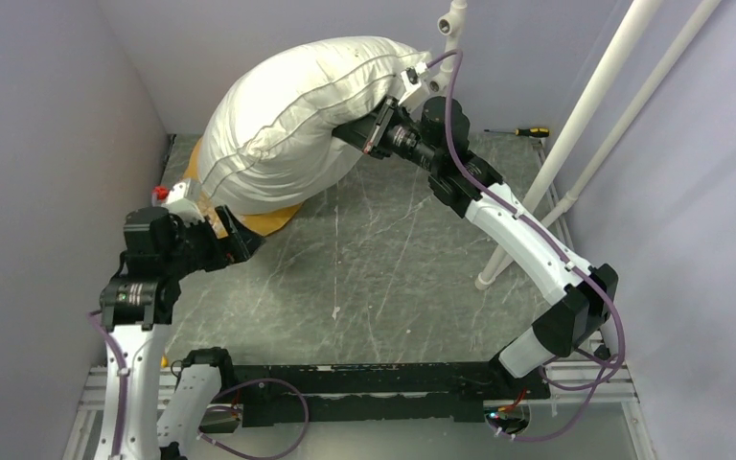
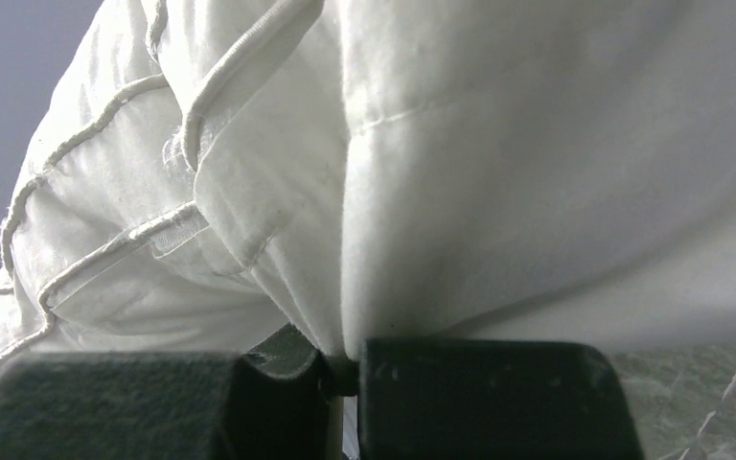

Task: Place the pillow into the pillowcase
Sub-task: Stuff the pillow into the pillowcase.

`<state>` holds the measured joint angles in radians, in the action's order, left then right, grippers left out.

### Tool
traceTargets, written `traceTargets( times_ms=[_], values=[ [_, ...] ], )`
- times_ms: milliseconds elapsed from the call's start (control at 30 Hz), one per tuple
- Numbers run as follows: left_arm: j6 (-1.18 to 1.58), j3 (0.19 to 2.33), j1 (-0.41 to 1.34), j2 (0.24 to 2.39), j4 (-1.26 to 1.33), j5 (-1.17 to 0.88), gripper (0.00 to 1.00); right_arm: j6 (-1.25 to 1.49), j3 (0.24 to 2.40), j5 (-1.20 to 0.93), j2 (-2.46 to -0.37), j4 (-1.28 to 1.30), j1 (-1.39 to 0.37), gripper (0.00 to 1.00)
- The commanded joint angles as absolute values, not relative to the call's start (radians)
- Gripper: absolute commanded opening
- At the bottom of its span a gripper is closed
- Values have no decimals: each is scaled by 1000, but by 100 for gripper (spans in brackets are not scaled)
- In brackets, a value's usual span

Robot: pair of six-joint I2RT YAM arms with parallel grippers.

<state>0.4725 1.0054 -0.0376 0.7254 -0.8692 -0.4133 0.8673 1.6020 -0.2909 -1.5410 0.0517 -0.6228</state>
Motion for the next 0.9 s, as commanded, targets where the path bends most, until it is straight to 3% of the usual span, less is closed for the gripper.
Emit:
traceTargets(
  times_ms=[0, 400, 667, 700, 733, 767, 800, 833, 867],
  values=[
    [199, 1180, -30, 659, -713, -452, 93, 905, 1623, -326, -1498, -184, -618, 0],
    [-126, 1388, -8, 918, -355, -756, 99, 937, 1594, -367, -1511, -190, -618, 0],
    [-257, 1455, 214, 1153, -313, -808, 99, 946, 1628, -412, -1548, -189, -618, 0],
    [-270, 1468, 240, 1181, -328, -814, 90, 944, 1645, -422, -1559, -179, -618, 0],
    [-269, 1481, 255, 1209, -334, -819, 65, 938, 1662, -431, -1572, -167, -618, 0],
    [-260, 1490, 260, 1234, -325, -822, 19, 928, 1684, -440, -1587, -150, -618, 0],
    [-232, 1495, 261, 1243, -301, -793, 0, 913, 1703, -448, -1597, -122, -618, 0],
    [-197, 1497, 261, 1247, -277, -755, 0, 892, 1725, -452, -1601, -85, -617, 0],
    [-167, 1506, 262, 1249, -262, -709, 0, 862, 1739, -443, -1596, -36, -618, 9]
  ],
)
